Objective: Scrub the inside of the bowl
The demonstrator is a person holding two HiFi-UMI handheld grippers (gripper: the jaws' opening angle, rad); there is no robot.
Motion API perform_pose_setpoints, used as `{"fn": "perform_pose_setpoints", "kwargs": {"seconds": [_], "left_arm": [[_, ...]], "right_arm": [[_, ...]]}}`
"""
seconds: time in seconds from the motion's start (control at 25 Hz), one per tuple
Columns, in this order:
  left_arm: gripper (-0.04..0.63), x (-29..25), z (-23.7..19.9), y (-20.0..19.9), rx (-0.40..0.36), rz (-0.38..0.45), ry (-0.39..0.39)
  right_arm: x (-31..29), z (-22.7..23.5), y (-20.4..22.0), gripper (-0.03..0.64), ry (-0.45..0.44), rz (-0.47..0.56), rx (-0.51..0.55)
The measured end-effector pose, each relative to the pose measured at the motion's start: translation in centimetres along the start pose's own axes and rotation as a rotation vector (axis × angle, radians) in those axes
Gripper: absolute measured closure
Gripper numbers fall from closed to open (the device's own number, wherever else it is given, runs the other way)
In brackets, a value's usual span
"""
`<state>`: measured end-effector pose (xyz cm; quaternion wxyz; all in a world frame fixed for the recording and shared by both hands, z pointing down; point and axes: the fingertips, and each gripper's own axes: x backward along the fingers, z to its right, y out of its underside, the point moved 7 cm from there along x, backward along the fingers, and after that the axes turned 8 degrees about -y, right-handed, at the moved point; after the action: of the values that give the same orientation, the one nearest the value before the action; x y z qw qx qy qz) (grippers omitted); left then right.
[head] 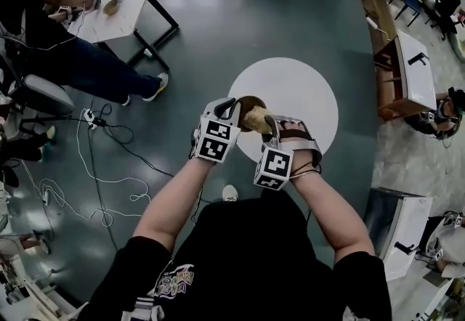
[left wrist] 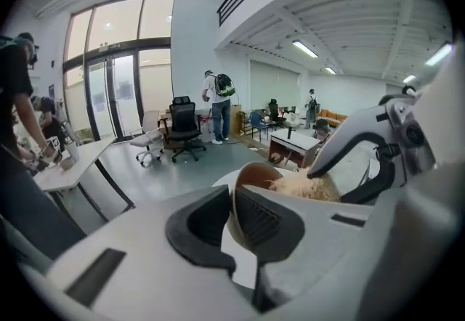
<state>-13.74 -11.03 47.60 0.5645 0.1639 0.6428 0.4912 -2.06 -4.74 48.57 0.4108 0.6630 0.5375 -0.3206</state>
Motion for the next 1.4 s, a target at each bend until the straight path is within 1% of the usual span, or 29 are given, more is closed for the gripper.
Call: {"fn": "perform_pose_setpoints", "kwargs": {"seconds": [0.16, 0.24, 0.36, 0.56, 0.68, 0.76, 0.88, 1.0, 1.12, 1.24, 1.32, 1.4], "left_arm": [[0.566, 0.5, 0.2, 0.5, 0.067, -0.033, 0.017], [0.565, 0.7, 0.4, 0.8, 0.088, -0.042, 0.021], [0.565, 1.0, 0.8, 1.0, 0.086, -0.047, 0.017], [0.569, 1.7, 1.1, 0.9, 0.101, -0.037, 0.02], [0.569, 2.4, 1.7, 0.7, 0.084, -0.019, 0.023], [0.569, 2.6, 2.2, 0.7, 0.07, -0.012, 0.021], [0.569, 2.8, 2.4, 0.6, 0.056, -0.008, 0.022], [0.571, 2.9, 2.7, 0.6, -0.003, 0.005, 0.027], [0.571, 3.1, 3.3, 0.2, -0.097, 0.018, 0.034], [0.571, 3.2, 4.3, -0.3, -0.229, 0.025, 0.046], [0.571, 3.3, 5.2, -0.5, -0.341, 0.03, 0.054], [0.572, 3.4, 6.0, -0.6, -0.425, 0.043, 0.056]], "right_arm": [[0.5, -1.6, -0.9, 0.393, 0.004, 0.0, 0.044], [0.9, -2.3, -1.4, 0.393, 0.008, 0.007, 0.074], [1.2, -2.7, -2.1, 0.393, 0.02, 0.016, 0.091], [1.5, -1.7, -2.4, 0.393, 0.033, 0.003, 0.034], [1.6, -1.8, -2.5, 0.393, 0.041, -0.013, 0.038], [1.9, -2.1, -2.3, 0.393, 0.041, -0.008, 0.057], [2.3, -2.4, -2.1, 0.393, 0.045, 0.002, 0.135], [2.5, -3.0, -2.0, 0.393, 0.051, -0.013, 0.227], [2.6, -3.1, -1.3, 0.394, 0.046, -0.038, 0.272], [2.7, -3.1, -0.2, 0.394, 0.045, -0.066, 0.291], [2.9, -2.9, 0.8, 0.394, 0.063, -0.085, 0.286], [3.4, -2.8, 1.5, 0.394, 0.085, -0.094, 0.274]]}}
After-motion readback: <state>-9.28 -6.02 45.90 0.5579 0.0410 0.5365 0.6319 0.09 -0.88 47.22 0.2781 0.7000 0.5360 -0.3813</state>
